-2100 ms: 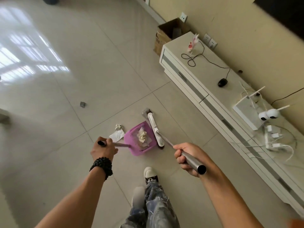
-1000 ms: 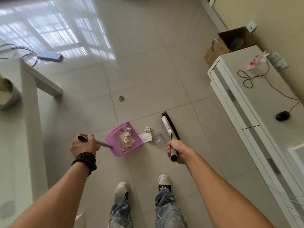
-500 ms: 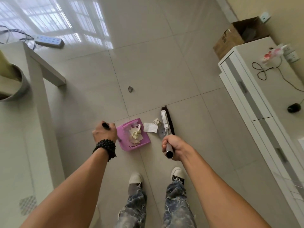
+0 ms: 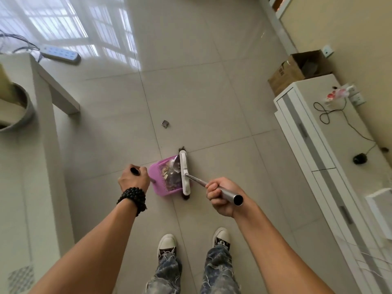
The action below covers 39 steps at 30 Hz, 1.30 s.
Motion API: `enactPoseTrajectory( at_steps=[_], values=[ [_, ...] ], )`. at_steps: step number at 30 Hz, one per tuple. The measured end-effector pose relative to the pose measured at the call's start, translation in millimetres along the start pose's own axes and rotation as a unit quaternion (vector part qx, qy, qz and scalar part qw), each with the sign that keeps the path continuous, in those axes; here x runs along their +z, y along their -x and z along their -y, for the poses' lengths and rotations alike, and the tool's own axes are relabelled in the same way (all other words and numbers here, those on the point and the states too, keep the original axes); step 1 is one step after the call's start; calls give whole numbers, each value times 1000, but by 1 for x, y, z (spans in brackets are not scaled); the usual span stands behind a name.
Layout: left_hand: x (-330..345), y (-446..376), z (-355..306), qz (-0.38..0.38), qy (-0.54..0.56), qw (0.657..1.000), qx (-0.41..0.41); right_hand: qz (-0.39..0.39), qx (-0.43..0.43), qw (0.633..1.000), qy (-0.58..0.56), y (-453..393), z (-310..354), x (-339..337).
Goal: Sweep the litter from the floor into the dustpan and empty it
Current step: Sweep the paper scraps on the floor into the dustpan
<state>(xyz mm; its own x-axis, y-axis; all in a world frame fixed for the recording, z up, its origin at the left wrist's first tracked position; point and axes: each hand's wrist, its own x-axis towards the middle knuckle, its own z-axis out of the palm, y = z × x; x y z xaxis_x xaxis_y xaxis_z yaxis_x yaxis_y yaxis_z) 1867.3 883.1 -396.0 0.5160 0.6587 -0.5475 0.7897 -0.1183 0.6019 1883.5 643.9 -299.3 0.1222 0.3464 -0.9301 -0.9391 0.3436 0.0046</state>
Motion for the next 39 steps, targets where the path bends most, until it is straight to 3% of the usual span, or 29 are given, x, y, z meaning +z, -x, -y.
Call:
enactPoseTrajectory(
  at_steps=[7,13,17,21,27,33,39],
  values=[
    [-48,-31,-10,-70,101,991,-51,18,-64,998,12,19,24,49],
    [-63,-60,-38,-96,141,983,-75,52,-117,991,23,35,83,94],
    [-63,-85,-61,-119,141,980,-72,7,-124,982,145,15,133,130],
    [-56,-121,-87,-142,112,982,-62,-76,-135,943,296,-31,187,165],
    [-50,-185,-113,-143,69,983,-86,-136,-106,907,385,-104,250,189],
    [-36,-211,-132,-145,95,981,-84,-127,-34,911,390,-160,216,213],
    [-6,-198,-158,-100,81,990,-54,-74,8,948,308,-160,167,224]
  ],
)
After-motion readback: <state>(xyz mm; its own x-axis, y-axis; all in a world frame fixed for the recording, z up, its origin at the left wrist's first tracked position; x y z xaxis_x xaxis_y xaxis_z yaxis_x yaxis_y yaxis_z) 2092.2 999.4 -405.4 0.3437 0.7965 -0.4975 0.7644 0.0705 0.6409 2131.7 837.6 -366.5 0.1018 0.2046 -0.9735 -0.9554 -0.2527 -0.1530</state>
